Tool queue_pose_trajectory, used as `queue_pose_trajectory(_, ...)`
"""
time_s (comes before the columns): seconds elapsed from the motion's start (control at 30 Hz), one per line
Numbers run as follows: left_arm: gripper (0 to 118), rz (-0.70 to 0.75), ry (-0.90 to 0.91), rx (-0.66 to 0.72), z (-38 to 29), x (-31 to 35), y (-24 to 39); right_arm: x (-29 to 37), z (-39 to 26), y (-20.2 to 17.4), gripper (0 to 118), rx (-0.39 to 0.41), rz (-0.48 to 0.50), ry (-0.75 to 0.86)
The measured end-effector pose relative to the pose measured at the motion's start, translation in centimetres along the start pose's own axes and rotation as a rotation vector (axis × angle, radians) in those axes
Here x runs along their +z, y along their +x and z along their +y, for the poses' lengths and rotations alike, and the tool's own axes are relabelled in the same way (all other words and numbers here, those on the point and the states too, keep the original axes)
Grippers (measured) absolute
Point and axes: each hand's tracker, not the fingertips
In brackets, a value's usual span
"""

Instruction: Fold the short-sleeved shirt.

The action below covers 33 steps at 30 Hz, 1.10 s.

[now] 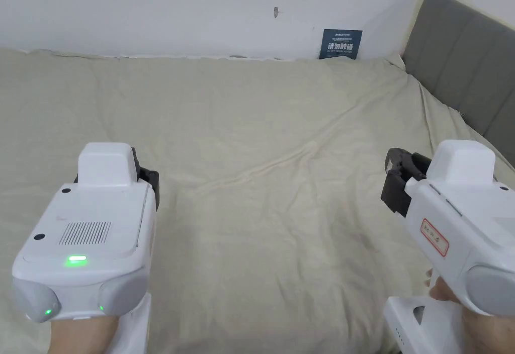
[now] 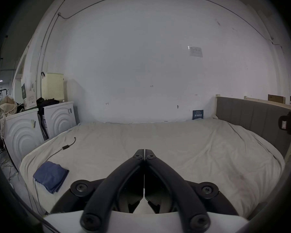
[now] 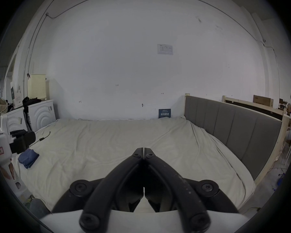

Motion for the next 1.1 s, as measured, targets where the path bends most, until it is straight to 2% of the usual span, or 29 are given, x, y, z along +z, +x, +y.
queue_pose_trajectory(1.1,0,0.016,-0.006,0.005,0.30,0.43,-0.09,0.77,-0.69,-0.49,1,-0.004,0.040,-0.008)
